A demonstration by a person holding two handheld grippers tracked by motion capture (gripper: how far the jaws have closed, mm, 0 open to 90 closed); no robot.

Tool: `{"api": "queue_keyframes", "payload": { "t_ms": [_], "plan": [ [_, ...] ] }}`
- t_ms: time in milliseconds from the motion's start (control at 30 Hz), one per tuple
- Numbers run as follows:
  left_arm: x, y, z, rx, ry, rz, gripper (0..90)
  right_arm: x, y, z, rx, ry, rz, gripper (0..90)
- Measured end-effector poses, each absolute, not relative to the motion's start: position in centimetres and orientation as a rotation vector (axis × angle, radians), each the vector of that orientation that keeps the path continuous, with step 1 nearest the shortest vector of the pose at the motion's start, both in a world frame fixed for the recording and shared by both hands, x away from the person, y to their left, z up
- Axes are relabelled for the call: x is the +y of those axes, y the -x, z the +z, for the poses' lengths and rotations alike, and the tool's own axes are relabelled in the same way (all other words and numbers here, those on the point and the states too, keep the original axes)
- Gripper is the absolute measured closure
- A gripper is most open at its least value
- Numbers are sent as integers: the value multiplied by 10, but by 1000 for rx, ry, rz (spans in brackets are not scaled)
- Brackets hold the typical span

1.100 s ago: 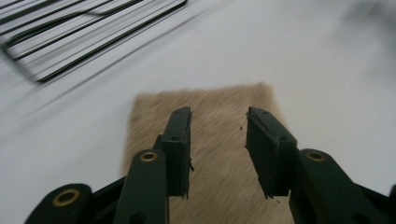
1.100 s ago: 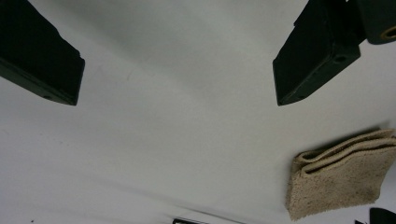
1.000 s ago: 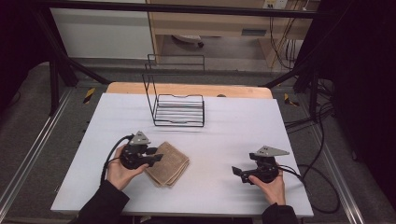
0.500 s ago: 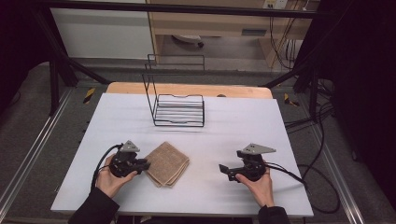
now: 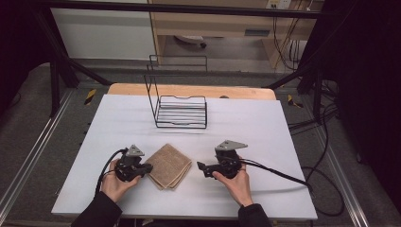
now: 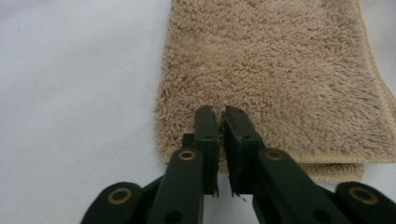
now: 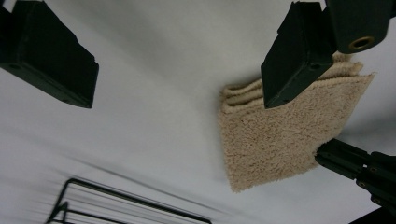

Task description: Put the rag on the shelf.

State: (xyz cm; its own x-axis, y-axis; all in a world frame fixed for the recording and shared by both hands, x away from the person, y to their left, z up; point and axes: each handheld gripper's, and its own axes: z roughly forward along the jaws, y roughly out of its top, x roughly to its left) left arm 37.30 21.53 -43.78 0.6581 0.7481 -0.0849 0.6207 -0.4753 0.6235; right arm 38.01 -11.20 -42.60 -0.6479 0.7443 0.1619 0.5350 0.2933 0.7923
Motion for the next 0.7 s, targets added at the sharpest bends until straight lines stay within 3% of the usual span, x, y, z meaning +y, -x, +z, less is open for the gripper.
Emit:
{"api": "queue_keyframes", "payload": {
  "t_ms": [300, 400, 700],
  "plan": [
    [225, -374, -421, 1035, -2208, 243, 885, -85, -388, -437, 2364, -1189, 1288, 175],
    [232, -374, -412, 1036, -2208, 308, 885, -79, -388, -437, 2372, -1189, 1287, 202],
    [238, -383, -429, 1048, -2275, 353, 865, -50, -391, -445, 2405, -1207, 1237, 318]
  ]
}}
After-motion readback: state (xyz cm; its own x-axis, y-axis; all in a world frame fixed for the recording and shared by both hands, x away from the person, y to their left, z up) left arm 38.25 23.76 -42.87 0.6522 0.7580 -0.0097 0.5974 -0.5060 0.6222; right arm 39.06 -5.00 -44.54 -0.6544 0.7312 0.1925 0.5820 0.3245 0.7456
